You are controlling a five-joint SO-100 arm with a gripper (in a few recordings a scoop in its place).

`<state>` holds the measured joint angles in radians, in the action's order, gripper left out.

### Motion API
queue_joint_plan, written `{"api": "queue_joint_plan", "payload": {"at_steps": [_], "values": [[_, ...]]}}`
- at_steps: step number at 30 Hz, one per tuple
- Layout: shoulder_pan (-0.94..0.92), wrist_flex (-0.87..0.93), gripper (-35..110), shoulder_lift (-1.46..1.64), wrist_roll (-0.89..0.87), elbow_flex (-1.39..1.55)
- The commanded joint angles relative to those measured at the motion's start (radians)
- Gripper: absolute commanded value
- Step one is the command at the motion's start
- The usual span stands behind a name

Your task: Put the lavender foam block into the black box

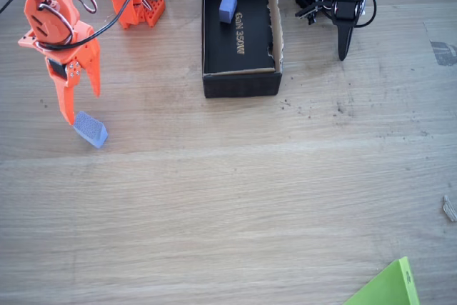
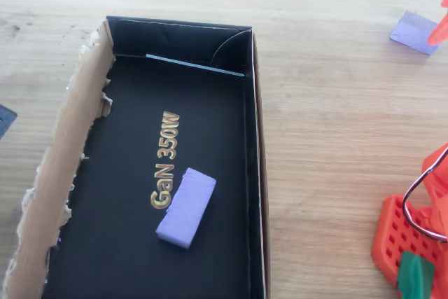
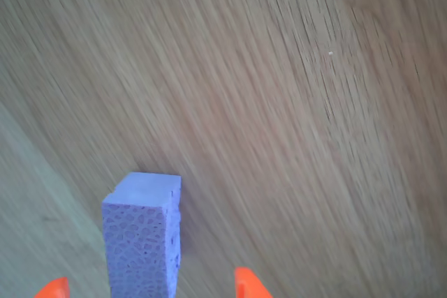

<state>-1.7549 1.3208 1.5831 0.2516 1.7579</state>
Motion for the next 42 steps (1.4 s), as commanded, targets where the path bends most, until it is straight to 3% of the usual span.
{"api": "queue_joint_plan", "payload": {"at_steps": [1, 42], "values": [[-0.014, 0.006, 32, -0.009, 0.034, -0.091], [0.014, -0.071, 32, -0.279, -0.015, -0.247]]}}
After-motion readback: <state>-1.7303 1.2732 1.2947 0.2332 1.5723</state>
